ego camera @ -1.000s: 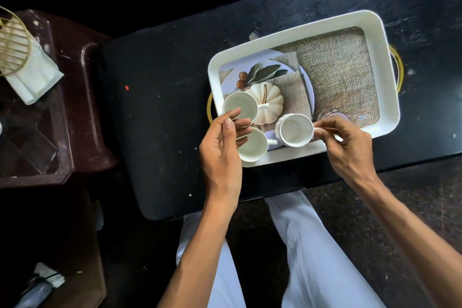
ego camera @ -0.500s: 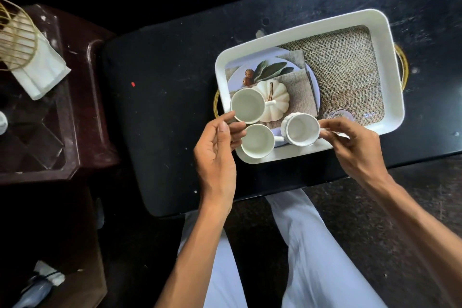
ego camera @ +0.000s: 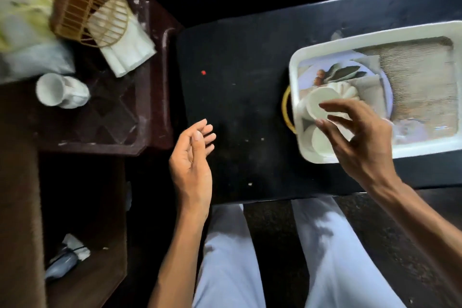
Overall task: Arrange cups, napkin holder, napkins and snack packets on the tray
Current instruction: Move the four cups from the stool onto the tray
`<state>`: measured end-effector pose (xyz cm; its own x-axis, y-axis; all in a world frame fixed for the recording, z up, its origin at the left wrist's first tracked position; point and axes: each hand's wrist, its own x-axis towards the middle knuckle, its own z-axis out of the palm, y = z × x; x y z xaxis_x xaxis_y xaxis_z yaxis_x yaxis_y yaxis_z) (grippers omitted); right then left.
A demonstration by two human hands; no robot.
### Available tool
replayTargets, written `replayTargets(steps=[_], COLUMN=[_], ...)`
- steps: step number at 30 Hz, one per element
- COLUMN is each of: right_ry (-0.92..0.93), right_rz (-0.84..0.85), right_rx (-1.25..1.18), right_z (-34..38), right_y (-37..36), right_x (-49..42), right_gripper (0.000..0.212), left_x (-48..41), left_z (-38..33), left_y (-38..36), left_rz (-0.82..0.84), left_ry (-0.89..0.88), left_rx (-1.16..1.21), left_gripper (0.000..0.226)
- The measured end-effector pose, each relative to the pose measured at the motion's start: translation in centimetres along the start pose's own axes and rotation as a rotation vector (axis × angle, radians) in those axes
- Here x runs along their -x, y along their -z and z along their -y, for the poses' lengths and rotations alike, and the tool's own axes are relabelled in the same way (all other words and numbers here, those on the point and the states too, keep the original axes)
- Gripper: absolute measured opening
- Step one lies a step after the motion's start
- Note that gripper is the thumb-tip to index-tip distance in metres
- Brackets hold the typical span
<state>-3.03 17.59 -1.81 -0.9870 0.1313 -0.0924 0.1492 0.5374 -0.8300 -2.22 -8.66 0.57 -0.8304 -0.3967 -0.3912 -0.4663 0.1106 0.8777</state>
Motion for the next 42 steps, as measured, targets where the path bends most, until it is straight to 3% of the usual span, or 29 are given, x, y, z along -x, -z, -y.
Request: replayTargets(steps=[14, 22, 32, 42], right_ry=[0.106, 0.052, 0.041, -0.073], right_rz=[0.256, 0.31, 0.212, 0.154], right_rx=[-0.204, -0.176, -0.135, -0.222], right_z=[16.5, 22.0, 21.9, 19.7], right_y=[-26.4, -35.7, -37.5, -29.1], right_x=[-4.4, -6.8, -7.7, -4.5], right_gripper=[0.028, 0.032, 0.011, 0.017], left_x=[-12.2, -19.9, -19.9, -14.2], left_z=[0.5, -0.2, -0.3, -1.6], left_y=[19.1, 21.9, 21.8, 17.5], left_rz=[-0.335, -0.275, -0.211, -0.081], left_ry=[-0.047, 0.061, 0.101, 0.165], left_rx=[-0.018, 0.068, 0.129, 0.229], left_gripper=[0.031, 0.034, 0.03, 0.023])
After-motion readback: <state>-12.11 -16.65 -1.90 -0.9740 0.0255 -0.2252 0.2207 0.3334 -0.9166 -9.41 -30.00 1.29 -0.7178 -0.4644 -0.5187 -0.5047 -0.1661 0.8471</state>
